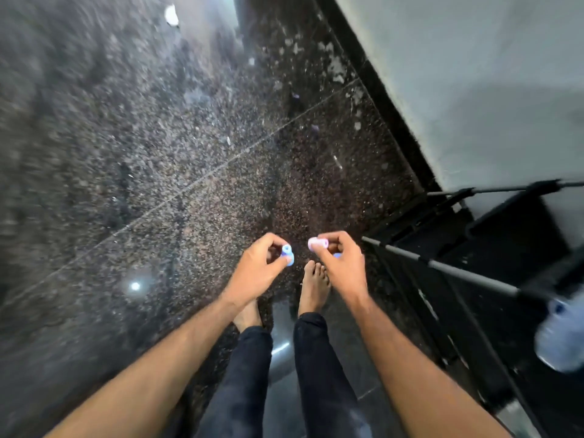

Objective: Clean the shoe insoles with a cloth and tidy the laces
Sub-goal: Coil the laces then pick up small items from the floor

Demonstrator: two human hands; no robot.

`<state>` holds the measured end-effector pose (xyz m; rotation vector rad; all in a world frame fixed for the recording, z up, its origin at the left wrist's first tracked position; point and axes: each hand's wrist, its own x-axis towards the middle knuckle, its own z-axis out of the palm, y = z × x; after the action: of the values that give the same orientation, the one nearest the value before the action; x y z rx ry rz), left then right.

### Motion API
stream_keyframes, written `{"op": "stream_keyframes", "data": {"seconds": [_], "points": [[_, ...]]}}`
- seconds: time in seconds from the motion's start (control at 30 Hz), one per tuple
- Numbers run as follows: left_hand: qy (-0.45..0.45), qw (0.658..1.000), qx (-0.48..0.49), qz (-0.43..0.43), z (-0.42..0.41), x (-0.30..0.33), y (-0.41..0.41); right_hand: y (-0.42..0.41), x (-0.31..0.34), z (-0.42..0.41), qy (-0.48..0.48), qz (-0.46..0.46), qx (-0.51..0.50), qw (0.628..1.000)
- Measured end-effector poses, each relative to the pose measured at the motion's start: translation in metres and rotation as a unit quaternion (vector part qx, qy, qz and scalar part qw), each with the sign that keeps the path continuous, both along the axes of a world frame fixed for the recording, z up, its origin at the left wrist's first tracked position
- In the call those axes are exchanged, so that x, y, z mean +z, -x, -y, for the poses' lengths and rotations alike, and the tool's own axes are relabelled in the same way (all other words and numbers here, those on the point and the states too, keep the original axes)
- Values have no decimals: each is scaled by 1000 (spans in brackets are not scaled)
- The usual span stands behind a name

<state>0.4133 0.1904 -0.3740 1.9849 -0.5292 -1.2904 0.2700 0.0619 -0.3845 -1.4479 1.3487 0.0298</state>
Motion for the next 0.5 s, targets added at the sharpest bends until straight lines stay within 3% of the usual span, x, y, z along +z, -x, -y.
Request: {"op": "stream_keyframes", "data": {"seconds": [0.27, 0.5], "points": [[59, 983, -174, 29, -43, 202, 18, 49, 237, -54, 14, 53, 23, 998], [144, 960, -238, 44, -46, 328, 85, 146, 377, -99, 59, 60, -38, 996]]}}
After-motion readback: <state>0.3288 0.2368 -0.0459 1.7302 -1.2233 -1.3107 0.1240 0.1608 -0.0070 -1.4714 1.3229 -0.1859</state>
